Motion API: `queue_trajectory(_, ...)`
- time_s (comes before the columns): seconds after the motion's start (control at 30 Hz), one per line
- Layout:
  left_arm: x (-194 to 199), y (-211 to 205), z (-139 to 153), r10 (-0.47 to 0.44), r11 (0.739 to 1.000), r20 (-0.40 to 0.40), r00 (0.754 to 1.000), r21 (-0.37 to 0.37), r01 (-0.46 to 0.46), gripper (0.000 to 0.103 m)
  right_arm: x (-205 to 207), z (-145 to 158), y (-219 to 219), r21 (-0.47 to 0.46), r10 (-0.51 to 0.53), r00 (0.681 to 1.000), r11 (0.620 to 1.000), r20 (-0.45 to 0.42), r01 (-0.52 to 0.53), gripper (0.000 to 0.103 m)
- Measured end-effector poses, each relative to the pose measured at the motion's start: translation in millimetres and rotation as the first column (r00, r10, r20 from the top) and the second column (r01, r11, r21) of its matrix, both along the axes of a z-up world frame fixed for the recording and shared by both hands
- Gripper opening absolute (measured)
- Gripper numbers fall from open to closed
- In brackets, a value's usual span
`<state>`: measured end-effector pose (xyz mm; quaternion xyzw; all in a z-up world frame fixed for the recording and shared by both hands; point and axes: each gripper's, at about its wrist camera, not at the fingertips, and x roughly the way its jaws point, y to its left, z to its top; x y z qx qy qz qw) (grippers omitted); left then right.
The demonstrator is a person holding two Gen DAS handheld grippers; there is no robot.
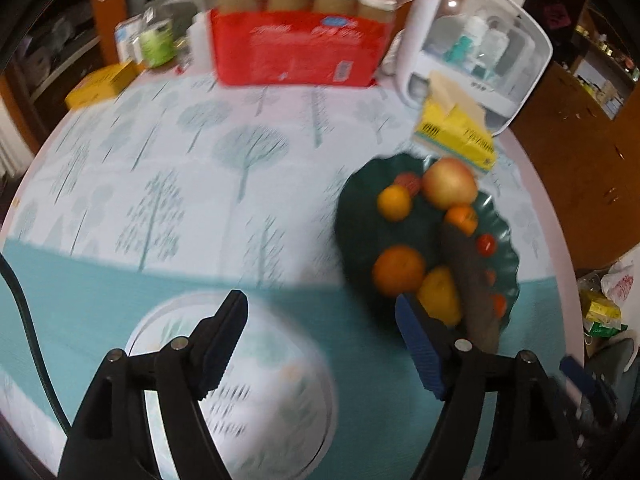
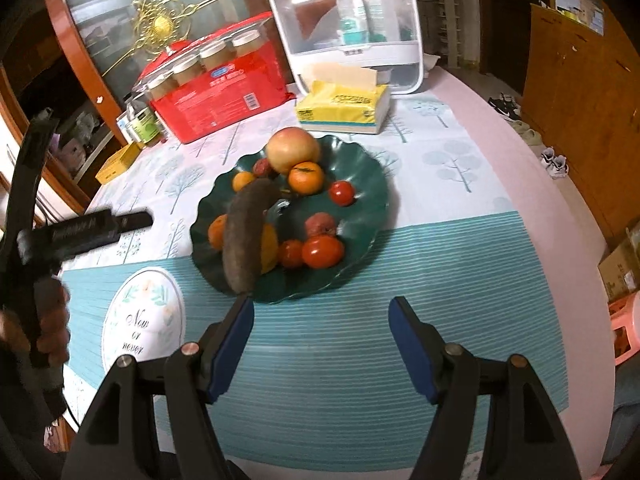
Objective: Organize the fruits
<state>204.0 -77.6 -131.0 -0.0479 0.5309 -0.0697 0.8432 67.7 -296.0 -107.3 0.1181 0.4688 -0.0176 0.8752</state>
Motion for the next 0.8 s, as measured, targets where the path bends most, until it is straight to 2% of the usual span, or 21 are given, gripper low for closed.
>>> queue_trajectory(0.17,-40,40,-5,0.018,1.0,-0.038,0.999,0.0,-0.018,0.076,-8,2,19,0.035,0.001,1.0,0.999,-0.012,0.0,0.072)
queue_trajectory(0.33,-82,81,13,0.028,1.0,-0.016,0.999,-0.001,-0.028,0.077,-23,13,50,0.07,0.027,1.0,0.997,0.003,-0.027,0.073)
queue_trajectory(0.5,-120,117,55,0.038,0.999,0.102,0.994,0.032,-0.042,0.081,-45,27,84,0.104,0.062,0.998,0.993,-0.026,-0.059,0.075)
queue_trajectory(0.6,-135,134,82,0.035,0.999,0.156,0.987,0.025,-0.039,0.081,-60,35,100,0.133,0.062,0.997,0.99,-0.049,-0.055,0.076)
queue_trajectory(0.8,-163,144,124,0.016,0.998,0.198,0.98,0.063,-0.029,0.086,-89,65,128,0.17,0.049,0.997,0.985,-0.056,-0.039,0.084)
